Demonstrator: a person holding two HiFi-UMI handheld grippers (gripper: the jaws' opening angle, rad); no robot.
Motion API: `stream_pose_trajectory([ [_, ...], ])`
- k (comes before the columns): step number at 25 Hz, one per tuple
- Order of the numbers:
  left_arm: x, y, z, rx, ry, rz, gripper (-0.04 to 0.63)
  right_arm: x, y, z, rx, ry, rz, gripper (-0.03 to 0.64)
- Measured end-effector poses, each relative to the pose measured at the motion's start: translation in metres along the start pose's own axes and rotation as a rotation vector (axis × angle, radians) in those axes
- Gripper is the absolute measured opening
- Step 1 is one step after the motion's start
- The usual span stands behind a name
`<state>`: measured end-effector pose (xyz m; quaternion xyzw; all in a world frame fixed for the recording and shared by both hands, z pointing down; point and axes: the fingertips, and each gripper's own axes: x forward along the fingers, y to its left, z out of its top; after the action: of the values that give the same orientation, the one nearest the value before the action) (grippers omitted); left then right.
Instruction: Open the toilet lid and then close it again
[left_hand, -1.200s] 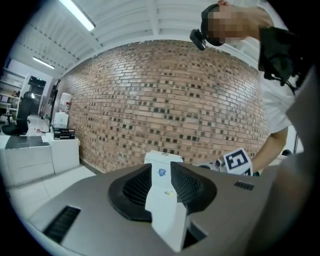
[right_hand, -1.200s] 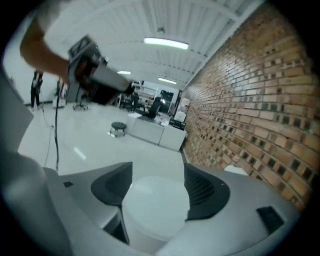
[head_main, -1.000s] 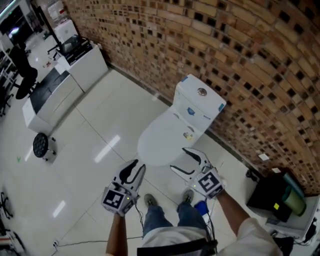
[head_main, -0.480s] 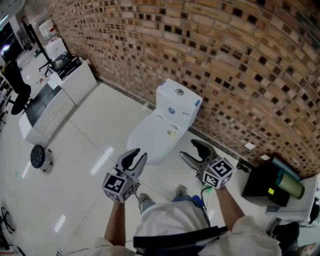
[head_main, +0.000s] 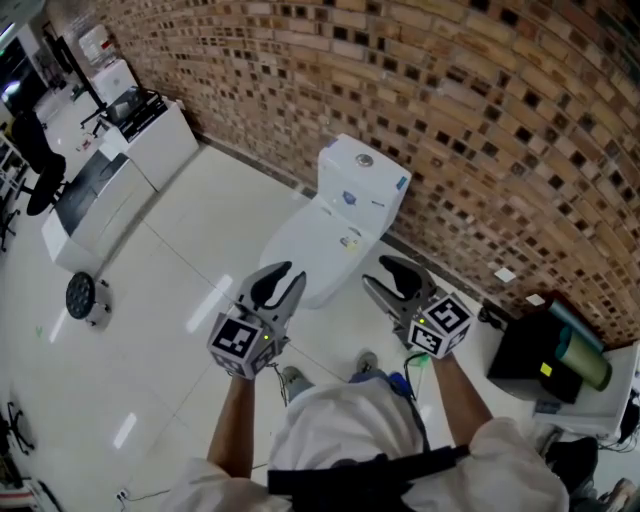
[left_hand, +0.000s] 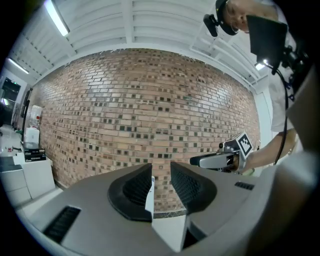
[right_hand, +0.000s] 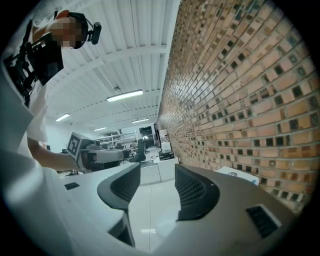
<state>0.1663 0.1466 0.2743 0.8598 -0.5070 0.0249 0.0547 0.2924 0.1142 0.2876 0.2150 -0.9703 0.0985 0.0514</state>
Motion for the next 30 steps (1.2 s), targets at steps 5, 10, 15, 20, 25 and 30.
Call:
stream_pose_trajectory([
  [5, 0.000, 0.001, 0.001, -0.008, -0.008, 0.007, 0.117, 0.008, 0.009, -0.005, -0.058, 0.044, 0.022, 0.221],
  [10, 0.001, 0.004, -0.005, -0.009, 0.003, 0.014, 0.117, 0.014, 0.010, -0.005, -0.068, 0.050, 0.038, 0.221],
  [15, 0.005, 0.010, -0.007, -0.007, 0.058, 0.041, 0.113, 0.018, 0.006, -0.002, -0.066, 0.044, 0.040, 0.221],
  [20, 0.010, 0.018, -0.002, -0.032, -0.025, 0.054, 0.117, 0.021, 0.000, -0.004, -0.067, 0.050, 0.041, 0.221],
  [25, 0.013, 0.024, -0.001, -0.031, -0.036, 0.084, 0.117, 0.027, -0.006, -0.007, -0.076, 0.068, 0.062, 0.221],
  [30, 0.009, 0.032, -0.011, -0.059, -0.042, 0.164, 0.117, 0.033, -0.014, -0.013, -0.125, 0.103, 0.112, 0.221],
])
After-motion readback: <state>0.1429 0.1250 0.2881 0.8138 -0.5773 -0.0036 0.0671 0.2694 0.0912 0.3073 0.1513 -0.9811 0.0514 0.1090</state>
